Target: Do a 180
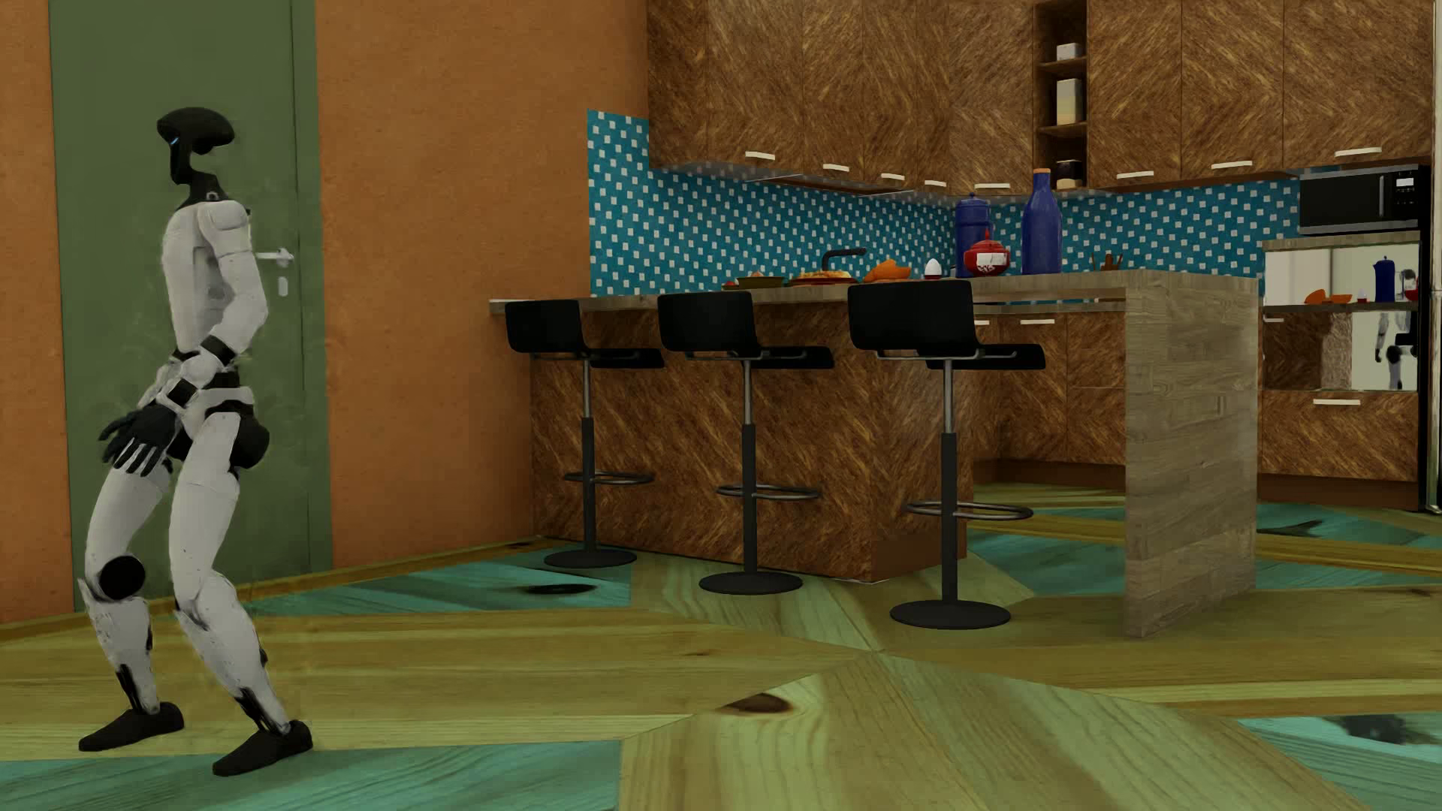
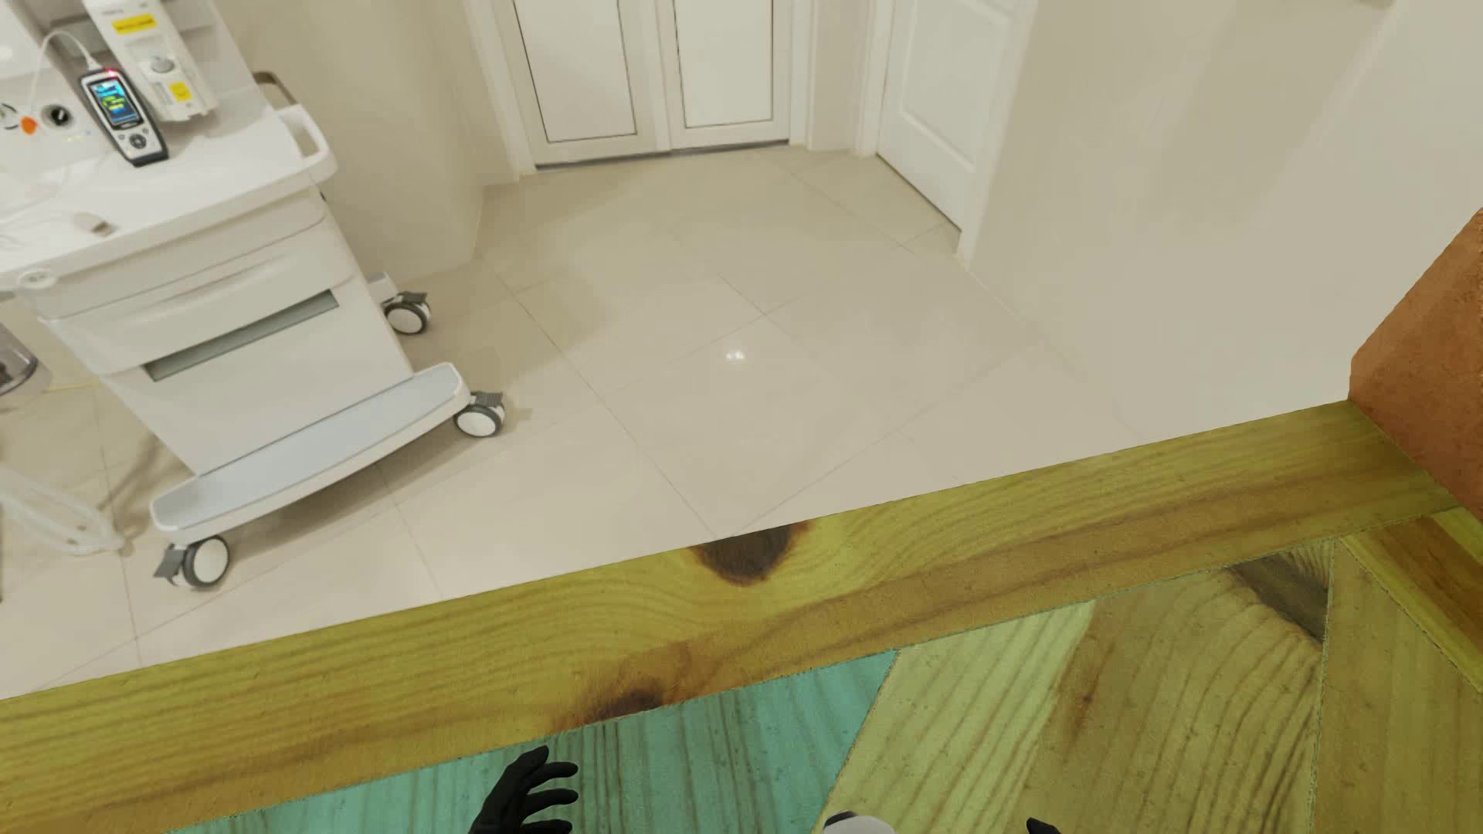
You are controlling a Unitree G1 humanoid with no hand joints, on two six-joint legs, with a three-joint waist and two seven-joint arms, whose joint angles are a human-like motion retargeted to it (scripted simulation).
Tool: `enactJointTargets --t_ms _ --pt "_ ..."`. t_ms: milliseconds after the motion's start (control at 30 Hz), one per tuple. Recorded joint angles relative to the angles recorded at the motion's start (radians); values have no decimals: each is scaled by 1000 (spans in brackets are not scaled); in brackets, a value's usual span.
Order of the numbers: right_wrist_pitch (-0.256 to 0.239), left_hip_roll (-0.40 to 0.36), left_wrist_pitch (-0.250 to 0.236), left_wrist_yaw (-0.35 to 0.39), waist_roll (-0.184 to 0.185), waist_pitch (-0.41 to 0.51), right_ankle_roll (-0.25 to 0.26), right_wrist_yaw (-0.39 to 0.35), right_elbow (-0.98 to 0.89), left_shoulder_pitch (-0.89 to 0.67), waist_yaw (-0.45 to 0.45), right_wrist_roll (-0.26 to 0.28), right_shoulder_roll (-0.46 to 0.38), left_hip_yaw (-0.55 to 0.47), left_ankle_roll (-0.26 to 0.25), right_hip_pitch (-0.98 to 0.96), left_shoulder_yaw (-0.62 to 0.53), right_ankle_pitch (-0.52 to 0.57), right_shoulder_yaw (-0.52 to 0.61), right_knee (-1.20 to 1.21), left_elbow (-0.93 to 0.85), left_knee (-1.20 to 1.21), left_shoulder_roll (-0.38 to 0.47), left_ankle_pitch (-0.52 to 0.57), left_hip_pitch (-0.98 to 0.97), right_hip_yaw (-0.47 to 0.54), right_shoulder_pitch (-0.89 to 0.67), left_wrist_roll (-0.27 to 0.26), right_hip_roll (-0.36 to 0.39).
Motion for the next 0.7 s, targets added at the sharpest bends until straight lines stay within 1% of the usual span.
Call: enactJointTargets --t_ms 33,100,133,167,200,233,267,300,333,367,400,433,467,500,533,567,600,633,667,700 --pt "-3 6 -39 14 -10 -3 1 20 -6 -5 -21 -2 -3 8 1 12 0 16 -10 -28 28 -16 -5 0 17 0 12 16 6" --pt "-5 14 -112 25 -28 -13 -3 39 -13 -17 -52 9 1 11 3 23 1 54 -11 -88 18 -46 20 -4 38 8 28 38 30" --pt "-3 15 -151 31 -47 -15 -4 39 -16 -19 -57 23 2 27 3 22 4 42 -15 -85 28 -59 29 -4 55 -17 37 42 8" --pt "3 21 -180 37 -61 2 -1 36 2 -19 -29 34 -22 35 9 13 5 31 -18 -58 4 -14 29 -19 56 -47 16 42 -17" --pt "4 29 -198 44 -64 26 -5 21 17 -26 12 36 -28 6 43 1 -15 40 -21 -31 -2 115 26 -19 9 -46 -9 39 -6" --pt "-16 17 -199 37 -59 34 -3 -5 8 -13 44 29 -37 -41 95 -15 -39 39 2 -16 12 240 27 32 -58 -28 -13 33 13" --pt "-46 -12 -180 18 -48 39 2 -38 3 21 65 16 -38 -94 173 -14 -35 48 12 -27 17 304 23 73 -90 -5 -7 24 31" --pt "-76 -46 -153 -18 -29 15 11 -71 -5 85 56 9 -40 -130 246 -25 -17 70 15 -61 32 237 45 17 -83 22 11 15 48" --pt "-90 -47 -124 -49 -3 6 15 -102 -11 112 22 13 -24 -149 146 -19 23 63 11 -86 96 70 52 -93 -1 29 31 -3 66" --pt "-75 -59 -82 -59 -31 14 19 -121 -25 108 -15 27 11 -113 19 -29 40 -49 4 4 109 -16 77 -74 64 -7 35 -19 29" --pt "-53 -55 -31 -54 -39 25 20 -117 -6 64 0 43 -4 -68 48 -36 45 -93 4 39 27 44 84 -76 44 -58 14 -22 7" --pt "-46 -39 -15 -41 -23 32 -7 -99 -8 1 20 52 -20 -55 23 -40 18 -57 -21 34 45 108 48 -84 22 -47 34 -4 26" --pt "-46 -38 -17 -26 -33 41 -37 -83 23 -18 30 53 -12 -31 72 -44 -33 -34 -32 49 38 186 31 -68 3 -38 33 27 22" --pt "-42 -32 -33 -25 -35 45 -14 -72 34 -23 42 47 -17 -38 84 -43 -57 19 -15 35 46 335 38 29 -73 -20 25 55 35" --pt "-55 -51 -46 -31 -27 47 -10 -71 56 -4 46 34 -22 -72 125 -34 -51 40 -6 8 27 424 48 145 -135 2 7 65 53" --pt "-76 -70 -67 -48 -1 26 -7 -74 45 35 36 26 -17 -122 152 -36 -16 69 -16 -35 21 378 62 119 -167 18 17 61 77" --pt "-84 -73 -99 -65 34 9 4 -78 3 71 1 30 -17 -155 203 -31 41 97 10 -86 71 147 81 -63 -127 29 27 42 108" --pt "-80 -60 -122 -61 11 3 22 -75 -18 96 -35 40 -1 -106 30 -46 76 -8 26 -36 112 69 104 -22 -71 -8 23 16 62" --pt "-74 -51 -126 -50 -11 -4 42 -61 -45 99 -50 45 -4 -51 57 -79 79 -127 3 104 83 38 114 -14 -41 -68 25 2 12" --pt "-78 -36 -132 -45 -25 -19 64 -36 -53 99 -49 41 -19 -19 56 -84 65 -198 -25 205 53 23 119 -15 -23 -100 35 6 -5"
